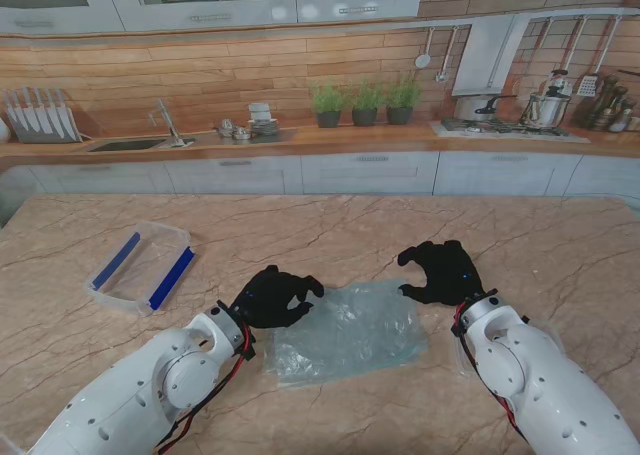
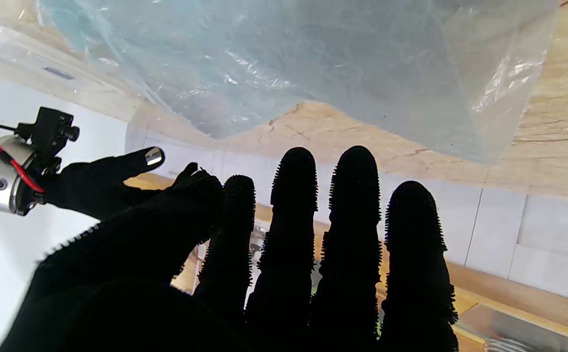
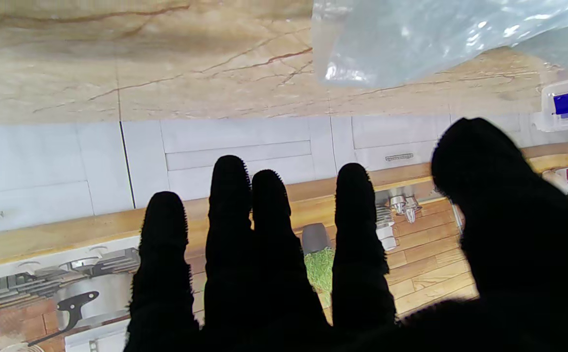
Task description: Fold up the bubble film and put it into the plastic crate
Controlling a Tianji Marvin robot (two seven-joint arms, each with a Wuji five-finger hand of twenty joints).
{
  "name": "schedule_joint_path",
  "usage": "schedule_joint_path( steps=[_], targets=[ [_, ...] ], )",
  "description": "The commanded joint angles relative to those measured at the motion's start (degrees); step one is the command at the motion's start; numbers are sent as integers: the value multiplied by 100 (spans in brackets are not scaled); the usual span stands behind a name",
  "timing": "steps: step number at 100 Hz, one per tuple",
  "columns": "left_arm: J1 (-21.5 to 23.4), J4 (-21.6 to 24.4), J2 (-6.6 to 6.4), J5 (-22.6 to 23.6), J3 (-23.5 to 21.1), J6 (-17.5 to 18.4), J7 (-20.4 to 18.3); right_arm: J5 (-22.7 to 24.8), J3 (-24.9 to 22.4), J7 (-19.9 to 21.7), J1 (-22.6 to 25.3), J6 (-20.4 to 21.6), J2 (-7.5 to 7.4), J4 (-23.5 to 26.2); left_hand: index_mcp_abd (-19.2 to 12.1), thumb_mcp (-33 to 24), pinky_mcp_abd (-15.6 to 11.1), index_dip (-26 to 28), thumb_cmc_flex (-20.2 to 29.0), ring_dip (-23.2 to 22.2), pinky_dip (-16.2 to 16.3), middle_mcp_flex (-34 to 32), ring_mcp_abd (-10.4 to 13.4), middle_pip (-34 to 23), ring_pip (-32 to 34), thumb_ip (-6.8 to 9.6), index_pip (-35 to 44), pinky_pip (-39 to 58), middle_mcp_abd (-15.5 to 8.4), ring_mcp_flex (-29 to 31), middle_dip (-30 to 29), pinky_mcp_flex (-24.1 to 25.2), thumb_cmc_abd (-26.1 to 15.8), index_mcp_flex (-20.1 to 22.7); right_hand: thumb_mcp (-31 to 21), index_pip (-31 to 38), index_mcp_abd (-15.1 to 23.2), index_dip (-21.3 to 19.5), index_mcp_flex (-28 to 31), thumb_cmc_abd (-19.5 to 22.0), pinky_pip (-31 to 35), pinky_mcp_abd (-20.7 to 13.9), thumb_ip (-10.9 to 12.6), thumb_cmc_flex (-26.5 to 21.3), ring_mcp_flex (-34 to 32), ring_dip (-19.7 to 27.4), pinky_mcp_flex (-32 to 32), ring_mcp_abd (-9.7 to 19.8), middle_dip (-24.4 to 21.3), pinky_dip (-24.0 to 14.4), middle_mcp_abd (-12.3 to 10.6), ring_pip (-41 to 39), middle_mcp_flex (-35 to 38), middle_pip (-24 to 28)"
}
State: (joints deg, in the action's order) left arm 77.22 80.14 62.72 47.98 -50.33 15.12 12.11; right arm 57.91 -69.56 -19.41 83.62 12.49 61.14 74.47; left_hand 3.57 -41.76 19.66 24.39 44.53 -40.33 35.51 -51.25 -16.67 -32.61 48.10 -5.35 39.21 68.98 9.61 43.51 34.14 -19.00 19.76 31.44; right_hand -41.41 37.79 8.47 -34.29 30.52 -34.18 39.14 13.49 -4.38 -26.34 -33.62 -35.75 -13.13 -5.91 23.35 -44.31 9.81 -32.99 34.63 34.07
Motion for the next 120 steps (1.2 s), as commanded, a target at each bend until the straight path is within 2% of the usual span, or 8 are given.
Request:
schedule_joint_path(
  steps=[1, 20, 36, 67, 77, 87, 107, 120],
  targets=[
    [-97, -111, 58, 40, 45, -74, -40, 46, 23, -37, -14, -4, 17, -53, 51, 155, 144, -75, 190, -45, 114, -66, -140, -251, 93, -193, 137, 242, 72, 75, 165, 3, 164, 40, -2, 59, -100, -12, -156, 206, -28, 104, 196, 120, 50, 47, 3, -14, -32, -126, 65, -120, -122, 186],
    [-401, -451, 116, -179, 298, -397, -125, 71, -10, -91, 12, 2, 14, -74, 53, 220, 152, -76, 192, -4, 91, -28, -171, -357, 43, -185, 137, 158, 47, 3, 381, 94, 139, 39, -20, 85, -96, -1, -165, 221, 49, 98, 195, 135, 44, 61, 18, -10, -49, -94, 61, -156, -111, 228],
    [-690, -842, 208, -438, 565, -673, -116, 38, -45, -23, 7, -12, 17, -47, 60, 332, 145, -81, 171, 106, 38, 145, -211, -165, -164, -155, 77, 4, 94, -179, 187, 251, 46, -1, 3, 53, -105, 30, -213, 251, 95, 94, 189, 150, 67, 79, 46, -27, -72, -56, 70, -152, -133, 222],
    [-993, -1361, 380, -808, 912, -1007, 27, -343, 159, 806, -164, -600, 35, 95, 103, 551, 178, -56, 119, 276, -13, 428, -301, 20, -428, -106, -18, -162, 196, -441, -138, 468, -92, -33, 284, -268, -282, 186, -497, 394, 78, 121, 162, 405, 384, 144, 279, -159, -168, -3, 230, 15, -523, -12],
    [-1016, -1420, 390, -827, 954, -1068, 25, -568, 283, 901, -275, -691, 68, 29, 112, 584, 185, -54, 119, 299, -17, 479, -324, 59, -455, -97, -37, -179, 210, -477, -181, 500, -106, -39, 549, -417, -342, 230, -527, 588, 64, 133, 209, 517, 489, 143, 358, -189, -184, -26, 267, 46, -625, -74],
    [-1058, -1482, 381, -759, 1019, -1095, 47, -700, 408, 998, -377, -784, 85, -22, 128, 618, 199, -47, 102, 323, -22, 531, -332, 109, -482, -82, -63, -199, 222, -510, -233, 525, -102, -47, 641, -481, -365, 240, -619, 605, 33, 133, 212, 567, 591, 153, 417, -201, -199, -33, 307, 90, -750, -127],
    [-1157, -1586, 358, -615, 1178, -1117, 54, -629, 690, 1388, -521, -1139, 44, 63, 172, 567, 194, -15, -77, 367, -31, 608, -316, 202, -524, 6, -147, -226, 217, -535, -347, 538, -36, -57, 712, -619, -393, 278, -799, 582, -22, 122, 227, 603, 786, 178, 515, -209, -213, -61, 351, 173, -1020, -199],
    [-1212, -1649, 357, -573, 1266, -1132, 57, -461, 986, 1485, -698, -1341, 13, -32, 173, 551, 198, 8, -131, 378, -33, 630, -325, 219, -531, 10, -175, -233, 223, -537, -380, 544, -41, -63, 743, -603, -412, 262, -762, 572, -7, 144, 246, 564, 797, 146, 517, -230, -176, -103, 386, 88, -1047, -100]
  ],
)
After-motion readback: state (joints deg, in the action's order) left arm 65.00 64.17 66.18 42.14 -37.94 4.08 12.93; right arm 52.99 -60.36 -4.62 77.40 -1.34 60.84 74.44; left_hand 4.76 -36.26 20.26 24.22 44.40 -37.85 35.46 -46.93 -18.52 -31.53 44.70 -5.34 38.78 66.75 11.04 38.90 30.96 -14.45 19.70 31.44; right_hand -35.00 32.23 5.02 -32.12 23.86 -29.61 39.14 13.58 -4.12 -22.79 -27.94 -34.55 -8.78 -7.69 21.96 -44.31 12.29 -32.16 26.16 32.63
